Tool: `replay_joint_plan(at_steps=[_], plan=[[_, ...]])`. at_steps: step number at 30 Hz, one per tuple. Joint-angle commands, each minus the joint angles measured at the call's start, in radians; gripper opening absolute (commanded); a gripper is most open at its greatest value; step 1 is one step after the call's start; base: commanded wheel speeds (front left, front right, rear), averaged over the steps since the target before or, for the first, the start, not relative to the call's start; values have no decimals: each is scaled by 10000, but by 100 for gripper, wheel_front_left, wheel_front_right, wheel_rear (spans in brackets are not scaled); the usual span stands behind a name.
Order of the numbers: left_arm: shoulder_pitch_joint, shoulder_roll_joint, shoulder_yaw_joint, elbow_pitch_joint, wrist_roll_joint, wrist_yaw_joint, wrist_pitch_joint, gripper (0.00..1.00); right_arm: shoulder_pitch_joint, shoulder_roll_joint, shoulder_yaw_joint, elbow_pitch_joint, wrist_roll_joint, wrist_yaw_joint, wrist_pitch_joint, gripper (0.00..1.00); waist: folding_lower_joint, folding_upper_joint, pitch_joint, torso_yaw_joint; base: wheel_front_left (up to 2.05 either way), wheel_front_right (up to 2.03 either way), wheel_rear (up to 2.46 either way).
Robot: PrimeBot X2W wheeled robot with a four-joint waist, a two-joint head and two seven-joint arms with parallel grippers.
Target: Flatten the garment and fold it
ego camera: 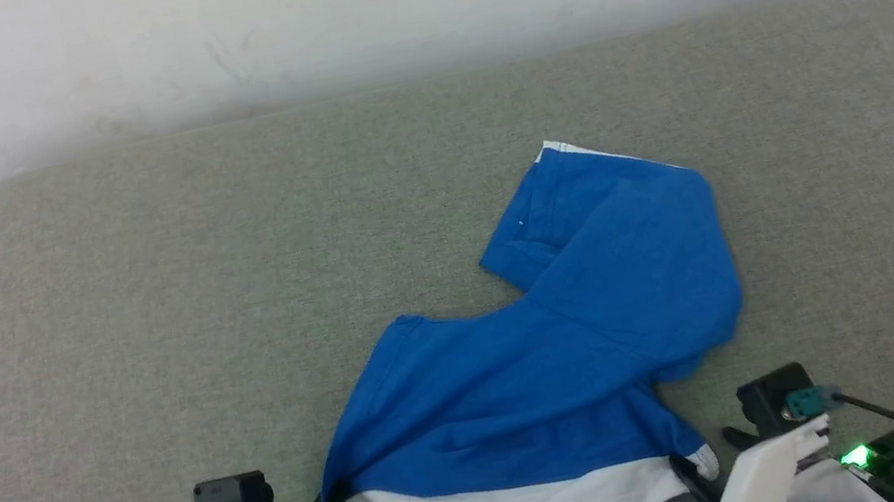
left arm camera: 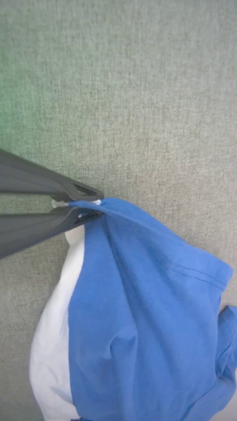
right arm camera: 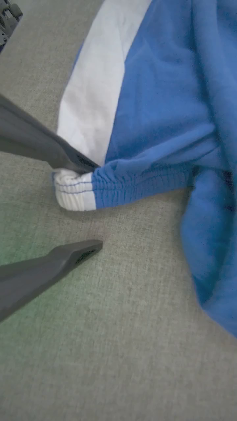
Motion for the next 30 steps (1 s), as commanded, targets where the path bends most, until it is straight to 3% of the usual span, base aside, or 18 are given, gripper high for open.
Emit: replay_joint_plan(at_steps=[1, 2, 4, 10, 13, 14, 20, 27, 30], plan=[[-83, 46, 21, 147, -27, 17, -23, 0, 54, 27, 138, 303, -139, -7, 486, 90, 1, -1, 10, 87, 0, 0, 0], [-100, 34, -4, 169, -36, -5, -36, 0, 86, 27, 232, 353, -242, -7, 826, 63, 1, -1, 1, 122, 0, 0, 0], [-123, 2, -51, 199, -57, -46, -72, 0, 156, 27, 278, 277, -238, -7, 1220, 0, 1, -1, -12, 169, 0, 0, 0], [-143, -202, -43, 64, -398, -313, -365, 0, 472, 27, 81, -868, 42, -7, 1544, 0, 1, -1, -198, 136, 0, 0, 0], [-191, -508, 247, -221, -1163, -600, -510, 0, 540, 27, -175, -1603, 227, -7, 1667, 0, 1, -1, -263, 111, 0, 0, 0], [-315, -631, 480, -572, -1866, -839, -522, 0, 534, 27, -468, -2454, 295, -7, 1857, 0, 1, -1, -328, 58, 0, 0, 0], [-1357, -501, 995, -2209, -3540, -1123, 5, 0, -571, -209, -1104, -4783, -109, -7, 2715, 0, 1, -1, -171, -290, 0, 0, 0], [-3502, -490, 1600, -3258, -4713, -889, 806, 0, -3200, -1153, -958, -4820, 487, -7, 3332, 0, 1, -1, 548, -679, 0, 0, 0], [-4821, -289, 1914, -3312, -4695, -390, 1048, 0, -4914, -1442, -607, -4191, 891, -7, 3313, 0, 1, -1, 1169, -969, 0, 0, 0]])
